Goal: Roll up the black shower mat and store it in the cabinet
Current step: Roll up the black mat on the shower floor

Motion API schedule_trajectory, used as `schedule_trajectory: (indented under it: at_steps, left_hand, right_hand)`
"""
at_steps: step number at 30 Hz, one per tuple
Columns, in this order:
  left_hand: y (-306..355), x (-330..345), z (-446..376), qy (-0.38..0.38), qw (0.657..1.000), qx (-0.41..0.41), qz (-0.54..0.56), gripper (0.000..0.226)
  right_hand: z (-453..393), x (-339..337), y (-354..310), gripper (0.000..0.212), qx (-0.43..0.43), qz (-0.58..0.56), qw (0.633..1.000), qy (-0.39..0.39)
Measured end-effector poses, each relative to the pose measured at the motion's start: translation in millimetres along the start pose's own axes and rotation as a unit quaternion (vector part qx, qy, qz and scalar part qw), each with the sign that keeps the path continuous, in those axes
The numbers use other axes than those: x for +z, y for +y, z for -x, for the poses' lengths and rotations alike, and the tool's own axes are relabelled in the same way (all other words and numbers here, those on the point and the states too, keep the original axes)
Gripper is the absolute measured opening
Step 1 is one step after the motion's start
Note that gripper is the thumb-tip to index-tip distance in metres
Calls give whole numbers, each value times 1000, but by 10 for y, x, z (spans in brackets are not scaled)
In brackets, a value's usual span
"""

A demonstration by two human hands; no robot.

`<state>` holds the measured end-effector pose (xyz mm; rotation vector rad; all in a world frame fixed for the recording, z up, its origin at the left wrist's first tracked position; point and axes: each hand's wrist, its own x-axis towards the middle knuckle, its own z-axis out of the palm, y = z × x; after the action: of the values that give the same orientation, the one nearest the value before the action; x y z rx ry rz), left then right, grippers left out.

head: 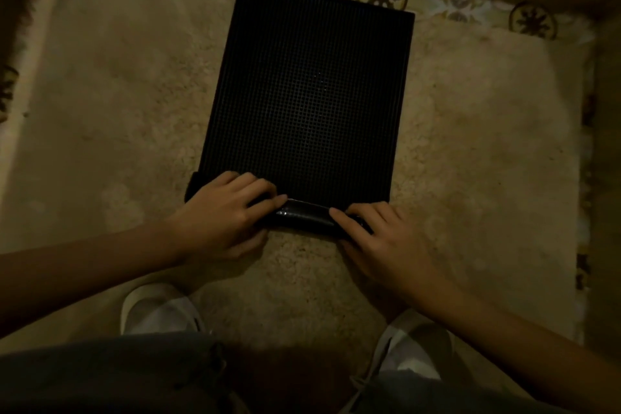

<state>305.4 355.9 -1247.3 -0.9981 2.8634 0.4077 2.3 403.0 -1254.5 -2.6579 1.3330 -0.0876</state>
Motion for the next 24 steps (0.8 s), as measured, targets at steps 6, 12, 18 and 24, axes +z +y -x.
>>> schedule_trajectory:
  at_steps: [6, 12, 18, 24]
  left_hand:
    - [-78, -77, 8, 16, 998, -20, 61, 47]
    - [-276, -171, -149, 37, 989, -45, 139, 48]
    - [-347, -240, -334, 29, 995, -81, 58, 51]
    - [-248, -279, -383, 5, 994, -109, 1, 49]
  right_hand:
    - [-53, -10, 213, 39, 0, -149, 989, -4]
    - [-183, 19, 329, 39, 60, -198, 977, 42]
    - [-312, 41, 302, 41, 100, -71, 991, 59]
    - [-291, 106, 95, 43, 21, 9, 996, 89]
